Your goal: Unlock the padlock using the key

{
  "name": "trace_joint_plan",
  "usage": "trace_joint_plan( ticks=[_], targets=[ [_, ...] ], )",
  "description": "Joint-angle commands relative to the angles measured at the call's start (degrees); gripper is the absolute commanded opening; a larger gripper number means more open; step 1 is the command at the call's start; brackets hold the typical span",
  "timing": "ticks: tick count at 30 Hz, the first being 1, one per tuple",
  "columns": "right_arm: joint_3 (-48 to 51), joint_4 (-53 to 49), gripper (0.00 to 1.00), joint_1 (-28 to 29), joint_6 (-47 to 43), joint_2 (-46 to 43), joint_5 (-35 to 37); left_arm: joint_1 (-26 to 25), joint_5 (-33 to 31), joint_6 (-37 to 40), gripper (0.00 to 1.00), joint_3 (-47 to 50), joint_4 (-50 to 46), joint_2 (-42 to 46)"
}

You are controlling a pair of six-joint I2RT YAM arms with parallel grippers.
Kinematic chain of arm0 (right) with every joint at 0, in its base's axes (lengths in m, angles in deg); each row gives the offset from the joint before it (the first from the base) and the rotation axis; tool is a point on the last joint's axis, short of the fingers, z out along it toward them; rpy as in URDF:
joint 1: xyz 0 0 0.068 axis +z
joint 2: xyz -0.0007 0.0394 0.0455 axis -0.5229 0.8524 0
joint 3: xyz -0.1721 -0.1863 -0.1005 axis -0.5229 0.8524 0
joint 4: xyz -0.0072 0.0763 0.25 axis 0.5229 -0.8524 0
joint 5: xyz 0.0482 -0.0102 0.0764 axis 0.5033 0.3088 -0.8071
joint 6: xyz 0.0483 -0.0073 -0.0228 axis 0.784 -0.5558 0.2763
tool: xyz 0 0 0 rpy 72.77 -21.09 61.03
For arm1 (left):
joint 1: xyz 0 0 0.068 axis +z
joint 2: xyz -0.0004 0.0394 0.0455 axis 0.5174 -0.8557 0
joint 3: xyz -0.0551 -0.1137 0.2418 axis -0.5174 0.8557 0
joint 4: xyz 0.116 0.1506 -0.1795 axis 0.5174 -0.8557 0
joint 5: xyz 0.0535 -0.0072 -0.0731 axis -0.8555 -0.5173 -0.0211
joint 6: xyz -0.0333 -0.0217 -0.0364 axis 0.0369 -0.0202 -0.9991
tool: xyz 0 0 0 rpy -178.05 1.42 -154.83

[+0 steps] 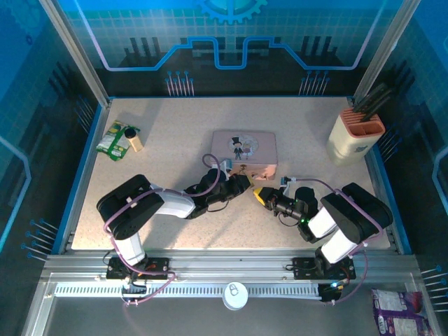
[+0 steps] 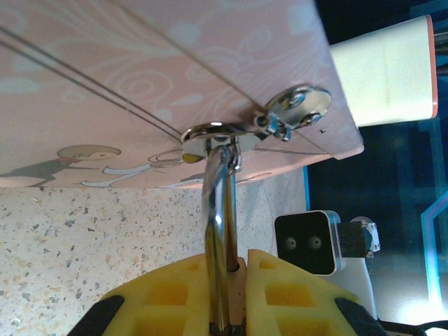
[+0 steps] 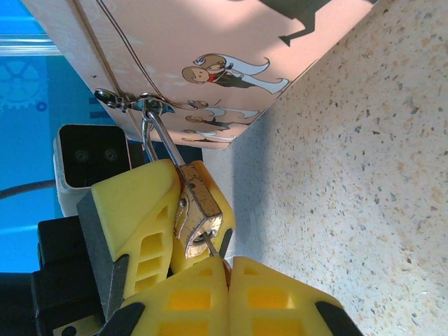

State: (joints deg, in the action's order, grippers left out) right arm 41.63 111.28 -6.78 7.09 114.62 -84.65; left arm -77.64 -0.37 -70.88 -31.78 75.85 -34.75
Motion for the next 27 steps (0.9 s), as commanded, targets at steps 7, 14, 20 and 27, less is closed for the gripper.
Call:
trace_joint_plan(
  ticks=[7,14,20,27],
  targets=[
    [-2.57,2.65,0.0,-0.2,0.12,-1.19,1.94,-3.63,5.49,-0.67,0.0,-2.85,5.62,2.55],
    [-2.91,2.65,0.0,-0.84,0.2,-1.21,1.49,-3.9,5.4,-0.73,0.0,-2.97,5.57,2.61],
    [-3.74,2.64,0.0,-0.88,0.72,-1.5,1.11,-4.39,5.13,-0.48,0.0,-3.22,4.9,2.82],
    [-4.39,2.6,0.0,-1.57,0.81,-1.81,0.73,-4.94,4.4,-0.53,0.0,-3.17,4.64,2.9]
  ],
)
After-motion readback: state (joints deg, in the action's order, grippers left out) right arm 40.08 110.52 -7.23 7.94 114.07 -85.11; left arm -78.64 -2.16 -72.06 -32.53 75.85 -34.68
